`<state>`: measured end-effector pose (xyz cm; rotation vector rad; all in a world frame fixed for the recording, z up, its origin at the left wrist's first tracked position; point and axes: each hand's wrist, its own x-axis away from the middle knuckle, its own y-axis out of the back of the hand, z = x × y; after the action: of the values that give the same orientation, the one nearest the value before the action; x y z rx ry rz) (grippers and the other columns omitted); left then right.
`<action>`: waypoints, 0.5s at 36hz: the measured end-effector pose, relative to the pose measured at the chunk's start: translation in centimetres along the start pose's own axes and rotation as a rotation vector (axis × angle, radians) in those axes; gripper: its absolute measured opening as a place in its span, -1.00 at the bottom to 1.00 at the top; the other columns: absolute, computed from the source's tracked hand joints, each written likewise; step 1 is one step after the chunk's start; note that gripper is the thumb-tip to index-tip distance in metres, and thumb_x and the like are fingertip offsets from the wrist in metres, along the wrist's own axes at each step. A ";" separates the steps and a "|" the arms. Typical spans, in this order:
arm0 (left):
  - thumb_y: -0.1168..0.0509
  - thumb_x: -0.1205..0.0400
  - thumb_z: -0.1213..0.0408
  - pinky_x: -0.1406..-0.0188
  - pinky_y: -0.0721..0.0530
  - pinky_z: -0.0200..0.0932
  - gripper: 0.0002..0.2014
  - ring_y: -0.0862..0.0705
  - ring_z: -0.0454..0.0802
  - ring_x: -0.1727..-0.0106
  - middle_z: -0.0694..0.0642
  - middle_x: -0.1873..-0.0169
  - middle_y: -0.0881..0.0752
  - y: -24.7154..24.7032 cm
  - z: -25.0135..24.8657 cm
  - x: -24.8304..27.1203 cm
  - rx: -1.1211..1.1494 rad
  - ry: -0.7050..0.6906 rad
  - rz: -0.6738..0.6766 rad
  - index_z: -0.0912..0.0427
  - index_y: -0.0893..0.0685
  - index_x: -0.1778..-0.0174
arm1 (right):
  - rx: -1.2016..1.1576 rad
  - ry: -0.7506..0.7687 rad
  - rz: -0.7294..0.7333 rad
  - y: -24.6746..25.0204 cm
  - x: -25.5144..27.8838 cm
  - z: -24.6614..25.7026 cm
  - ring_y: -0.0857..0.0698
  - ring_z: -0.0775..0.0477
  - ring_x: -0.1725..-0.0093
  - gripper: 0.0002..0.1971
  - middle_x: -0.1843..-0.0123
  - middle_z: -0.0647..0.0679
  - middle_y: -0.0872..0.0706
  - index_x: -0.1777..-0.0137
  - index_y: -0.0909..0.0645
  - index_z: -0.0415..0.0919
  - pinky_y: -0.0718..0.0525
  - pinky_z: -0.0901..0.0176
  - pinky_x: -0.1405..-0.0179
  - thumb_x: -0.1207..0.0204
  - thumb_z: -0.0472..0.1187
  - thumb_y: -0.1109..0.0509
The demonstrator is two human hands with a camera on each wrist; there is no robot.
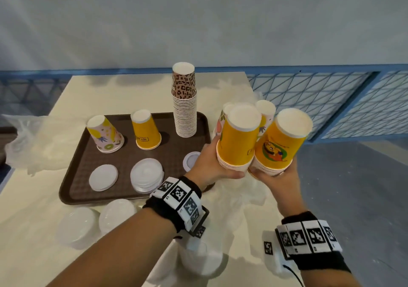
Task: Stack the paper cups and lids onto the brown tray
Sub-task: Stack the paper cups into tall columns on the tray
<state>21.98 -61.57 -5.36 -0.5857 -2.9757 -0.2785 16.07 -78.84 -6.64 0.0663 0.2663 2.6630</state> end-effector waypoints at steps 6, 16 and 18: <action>-0.63 -0.07 0.20 -0.32 -0.65 0.09 0.00 -0.65 -0.03 -0.32 0.08 -0.31 -0.66 5.0 -2.2 1.7 0.094 -0.055 -0.024 0.12 -0.38 -0.47 | -0.067 0.095 0.078 -3.8 0.2 4.5 -0.70 -0.14 -0.23 -0.04 -0.26 -0.12 -0.71 -0.40 -0.38 -0.13 -0.65 -0.34 -0.23 0.05 -0.09 -0.74; -0.67 -0.04 0.09 -0.16 -0.66 -0.08 -0.10 -0.66 -0.16 -0.18 -0.13 -0.13 -0.68 16.8 -1.6 1.4 -0.089 -0.037 -0.428 -0.06 -0.41 -0.29 | -0.079 0.169 0.208 -10.8 0.2 7.5 -0.69 0.33 -0.09 -0.25 -0.15 0.12 -0.71 -0.34 -0.43 -0.17 -0.61 0.53 -0.03 -0.15 -0.36 -0.68; -0.64 -0.07 0.06 -0.24 -0.63 0.07 -0.08 -0.63 -0.01 -0.26 -0.03 -0.23 -0.64 18.4 -1.0 0.8 -0.124 -0.026 -0.481 -0.04 -0.36 -0.34 | -0.055 0.190 0.216 -11.4 0.3 7.8 -0.68 0.38 -0.06 -0.23 -0.13 0.19 -0.69 -0.36 -0.42 -0.17 -0.58 0.61 0.03 -0.15 -0.35 -0.67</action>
<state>28.39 -44.74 -1.33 0.1320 -3.0988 -0.4949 21.59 -67.35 -1.26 -0.1862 0.2594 2.8936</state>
